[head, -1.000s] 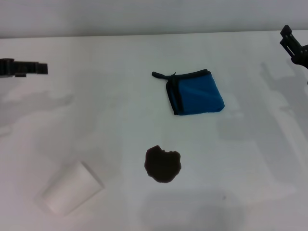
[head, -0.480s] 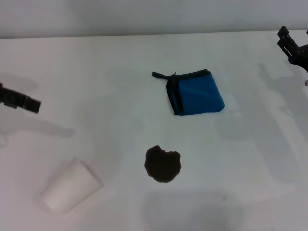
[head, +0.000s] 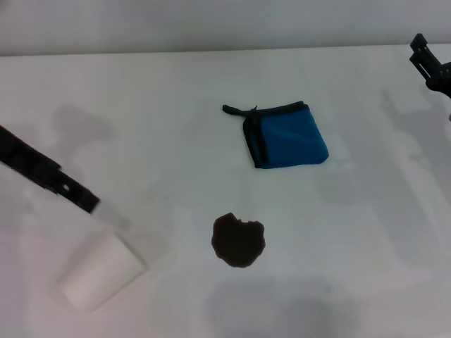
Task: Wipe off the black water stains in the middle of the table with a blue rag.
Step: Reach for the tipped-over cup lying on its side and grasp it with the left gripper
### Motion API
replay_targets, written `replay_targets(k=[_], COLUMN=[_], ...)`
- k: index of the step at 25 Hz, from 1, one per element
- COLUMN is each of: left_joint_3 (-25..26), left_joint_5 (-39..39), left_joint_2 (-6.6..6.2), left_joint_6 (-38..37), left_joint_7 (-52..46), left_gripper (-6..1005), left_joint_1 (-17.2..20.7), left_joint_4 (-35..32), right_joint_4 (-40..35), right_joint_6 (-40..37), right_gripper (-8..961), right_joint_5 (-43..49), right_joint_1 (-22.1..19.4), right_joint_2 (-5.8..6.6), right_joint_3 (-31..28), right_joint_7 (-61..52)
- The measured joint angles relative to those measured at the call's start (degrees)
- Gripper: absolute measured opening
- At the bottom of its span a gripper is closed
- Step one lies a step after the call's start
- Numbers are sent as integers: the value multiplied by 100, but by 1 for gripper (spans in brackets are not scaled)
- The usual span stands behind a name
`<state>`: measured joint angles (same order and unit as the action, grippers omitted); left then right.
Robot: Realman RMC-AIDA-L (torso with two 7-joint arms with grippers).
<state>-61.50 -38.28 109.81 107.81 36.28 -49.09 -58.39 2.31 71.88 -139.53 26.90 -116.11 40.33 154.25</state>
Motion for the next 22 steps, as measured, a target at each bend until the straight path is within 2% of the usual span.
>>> replay_targets(k=[3, 6, 12, 16, 22], left_joint_3=[-506, -911, -1009, -1050, -1230], left_joint_5=[43, 281, 1234, 1410, 1365], left_joint_2=[127, 326, 745, 870, 904], left_joint_6=[6, 42, 194, 259, 209], left_joint_7=[-3, -42, -45, -43, -83], left_gripper=[861, 861, 861, 862, 862], left_joint_1=[-106, -233, -395, -407, -403], left_joint_4=[12, -6, -51, -54, -10], right_joint_4=[-4, -6, -13, -13, -12], right_joint_6=[0, 0, 1, -3, -61], right_gripper=[859, 859, 859, 859, 859], right_joint_5=[-14, -28, -31, -37, -40], right_joint_1=[-1, 0, 6, 8, 8], right_joint_2=[0, 4, 9, 9, 10], right_joint_3=[-4, -8, -20, -29, -28], right_joint_7=[0, 0, 0, 0, 0])
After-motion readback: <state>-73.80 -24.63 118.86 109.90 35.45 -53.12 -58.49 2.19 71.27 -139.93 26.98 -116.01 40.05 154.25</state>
